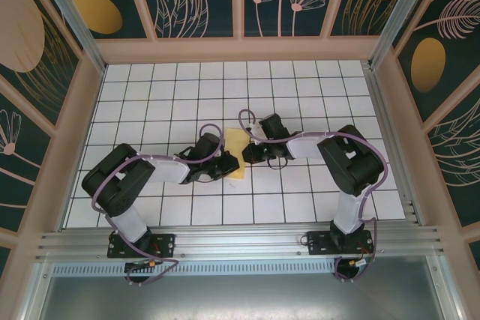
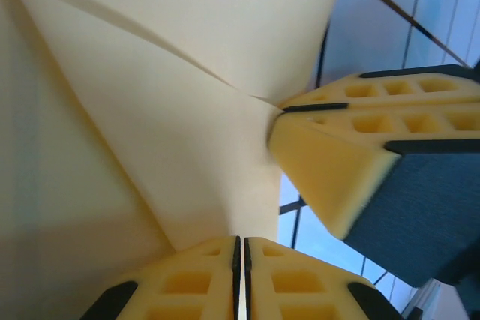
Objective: Fold a paper plane with a square sheet of paper (pick it up from the middle)
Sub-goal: Fold the triangle a second time at the center of the table.
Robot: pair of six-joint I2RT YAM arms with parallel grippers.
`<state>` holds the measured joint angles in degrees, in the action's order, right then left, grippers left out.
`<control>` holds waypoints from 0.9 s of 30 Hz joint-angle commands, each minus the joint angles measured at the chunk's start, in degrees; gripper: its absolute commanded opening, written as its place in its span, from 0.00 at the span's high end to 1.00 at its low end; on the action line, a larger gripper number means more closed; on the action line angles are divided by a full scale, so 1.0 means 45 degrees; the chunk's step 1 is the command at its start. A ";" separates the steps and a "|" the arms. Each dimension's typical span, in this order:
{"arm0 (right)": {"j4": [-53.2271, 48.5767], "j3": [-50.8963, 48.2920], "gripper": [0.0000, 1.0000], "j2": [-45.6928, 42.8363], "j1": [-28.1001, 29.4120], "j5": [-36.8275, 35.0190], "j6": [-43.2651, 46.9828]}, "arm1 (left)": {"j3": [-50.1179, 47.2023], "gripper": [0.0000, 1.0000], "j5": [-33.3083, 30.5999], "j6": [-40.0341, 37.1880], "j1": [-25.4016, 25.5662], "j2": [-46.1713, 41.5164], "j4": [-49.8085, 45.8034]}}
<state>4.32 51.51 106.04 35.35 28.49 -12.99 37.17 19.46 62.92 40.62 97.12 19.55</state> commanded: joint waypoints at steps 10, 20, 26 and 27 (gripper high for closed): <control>-0.0564 0.0014 0.91 0.0730 0.0194 -0.0588 -0.0159 | -0.0132 0.87 0.0387 0.0441 0.0344 -0.0408 0.0544; -0.0569 0.0037 0.91 0.0777 0.0210 -0.0574 -0.0152 | -0.0455 0.88 0.0240 0.0628 0.0565 0.0777 0.1038; -0.0588 0.0033 0.91 0.0769 0.0197 -0.0558 -0.0152 | -0.0705 0.88 0.0625 0.0850 0.0563 0.0911 0.1909; -0.0597 0.0036 0.91 0.0756 0.0210 -0.0567 -0.0145 | -0.0751 0.87 0.0635 0.0893 0.0562 0.0770 0.2017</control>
<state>4.51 51.92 106.45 35.46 28.51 -13.02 35.07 21.50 65.82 42.83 99.92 26.44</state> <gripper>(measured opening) 0.091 0.130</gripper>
